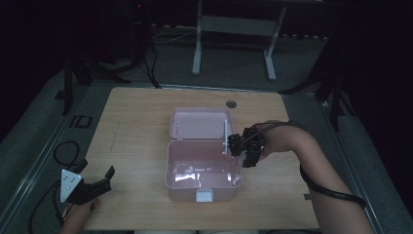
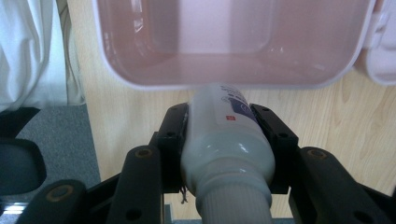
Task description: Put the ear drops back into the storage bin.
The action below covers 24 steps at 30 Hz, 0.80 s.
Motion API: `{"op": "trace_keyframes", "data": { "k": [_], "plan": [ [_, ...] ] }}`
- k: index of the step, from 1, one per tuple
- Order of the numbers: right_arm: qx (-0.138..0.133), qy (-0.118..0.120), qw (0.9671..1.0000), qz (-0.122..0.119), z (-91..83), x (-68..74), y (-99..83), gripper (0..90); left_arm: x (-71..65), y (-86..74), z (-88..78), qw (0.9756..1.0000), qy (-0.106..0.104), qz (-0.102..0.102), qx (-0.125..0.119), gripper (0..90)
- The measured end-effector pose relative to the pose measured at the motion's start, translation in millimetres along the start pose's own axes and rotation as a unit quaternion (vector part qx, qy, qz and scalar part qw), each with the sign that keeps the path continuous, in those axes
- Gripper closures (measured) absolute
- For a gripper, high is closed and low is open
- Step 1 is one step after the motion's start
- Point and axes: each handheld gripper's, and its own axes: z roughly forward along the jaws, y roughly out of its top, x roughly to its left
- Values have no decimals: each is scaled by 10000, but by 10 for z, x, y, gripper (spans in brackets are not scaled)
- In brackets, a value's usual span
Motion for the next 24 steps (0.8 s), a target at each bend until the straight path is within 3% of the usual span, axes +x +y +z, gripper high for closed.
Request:
{"op": "trace_keyframes", "data": {
  "k": [12, 24],
  "plan": [
    [11, 87, 9996, -255, 77, -4, 311, 594, 1, 0, -1, 10000, -11, 1, -1, 4],
    [-80, 232, 9993, -294, 273, 2, 428, 594, 2, 0, 1, 10000, -6, -7, 1, 4]
  ]
}}
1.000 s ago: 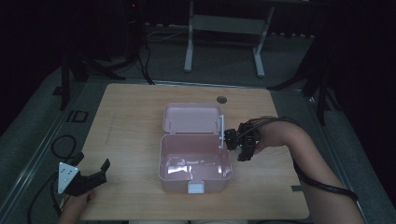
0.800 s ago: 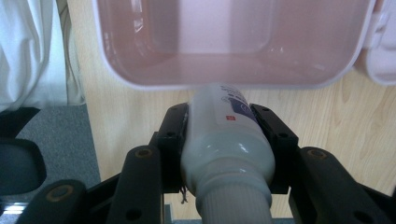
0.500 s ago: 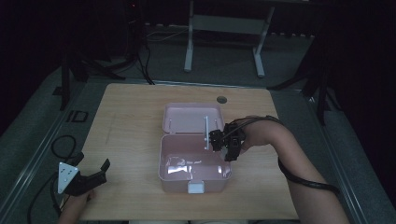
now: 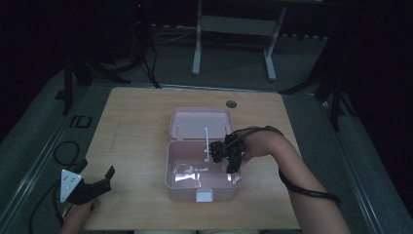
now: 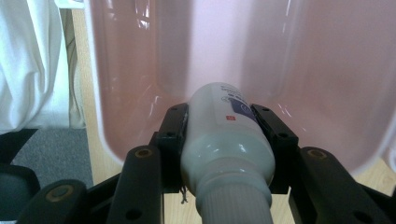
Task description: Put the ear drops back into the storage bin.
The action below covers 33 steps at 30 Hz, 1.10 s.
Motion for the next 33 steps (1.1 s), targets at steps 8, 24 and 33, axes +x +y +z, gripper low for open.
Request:
{"op": "trace_keyframes", "data": {
  "k": [8, 24, 33],
  "plan": [
    [-19, 57, 10000, -26, 158, -14, 75, 594, -2, -1, 1, 10000, -2, -8, -12, 4],
    [23, 55, 9999, -99, 531, -48, 247, 594, 2, -1, 0, 10000, -9, -8, -6, 4],
    [145, 163, 9998, 19, 739, -89, 280, 594, 4, -1, 0, 10000, -13, -16, -9, 4]
  ]
}}
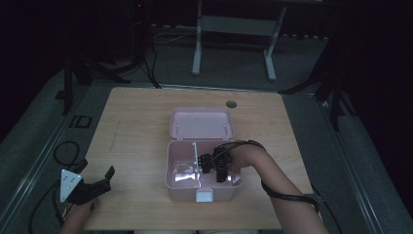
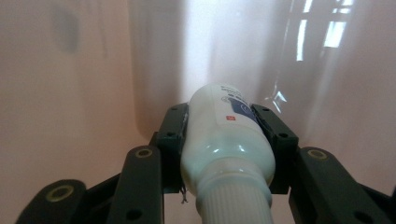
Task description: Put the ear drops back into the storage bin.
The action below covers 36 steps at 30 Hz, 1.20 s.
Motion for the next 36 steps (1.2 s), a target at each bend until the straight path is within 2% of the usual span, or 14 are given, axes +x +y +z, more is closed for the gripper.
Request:
{"op": "trace_keyframes", "data": {
  "k": [9, 10, 13, 16, 25, 34, 36],
  "plan": [
    [57, 41, 9998, 163, 131, -53, 0, 593, -1, 0, 0, 10000, 1, 5, 4, 4],
    [72, 63, 9996, 264, 136, -64, -4, 593, -1, 0, -1, 10000, -1, 8, 1, 4],
    [133, 94, 9993, 346, 156, -68, -19, 593, -2, 0, -2, 10000, -4, 20, 4, 4],
    [231, 92, 9992, 319, 198, -64, -36, 593, -2, 0, -2, 10000, -3, 19, 5, 4],
    [267, 81, 9995, 168, 260, -44, -34, 593, -4, 0, -1, 10000, 1, 27, 6, 4],
    [301, 87, 9993, 204, 288, -48, -24, 582, -3, 0, -1, 10000, -2, 25, 8, 4],
    [258, 170, 9992, 257, 267, -44, -31, 564, -3, 0, -1, 10000, 0, 25, 8, 4]
  ]
}}
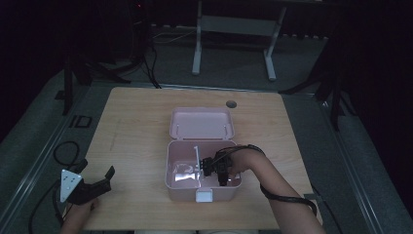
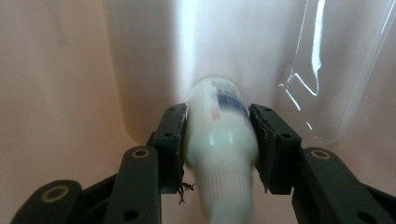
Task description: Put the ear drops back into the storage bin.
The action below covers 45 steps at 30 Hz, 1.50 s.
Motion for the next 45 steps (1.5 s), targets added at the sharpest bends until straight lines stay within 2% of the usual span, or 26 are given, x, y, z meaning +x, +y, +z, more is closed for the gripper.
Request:
{"op": "trace_keyframes", "data": {
  "k": [3, 10, 17, 26, 33, 37, 40, 45],
  "plan": [
    [-3, -16, 10000, -33, -19, 2, -5, 562, -1, 0, 1, 10000, 5, -2, -1, 4],
    [-173, -141, 9997, -43, -199, 13, -38, 545, -1, 0, 1, 10000, 2, 2, -1, 4],
    [-217, -304, 9993, 29, -398, 37, -77, 457, -1, 0, 1, 10000, 2, 1, -1, 4],
    [-379, -405, 9985, 30, -591, 71, -166, 424, -2, 0, 2, 10000, 8, 2, 2, 4],
    [-695, -528, 9958, 273, -760, 66, -298, 330, -3, 0, 1, 10000, 10, 4, 2, 4],
    [-848, -618, 9929, 557, -848, 41, -420, 239, -3, 0, 2, 10000, 12, 4, 2, 4],
    [-941, -632, 9912, 677, -892, 25, -499, 207, -4, 1, 2, 10000, 13, 3, 3, 4],
    [-1075, -572, 9900, 704, -941, 32, -621, 169, -4, 0, 2, 10000, 13, 5, 3, 4]
  ]
}}
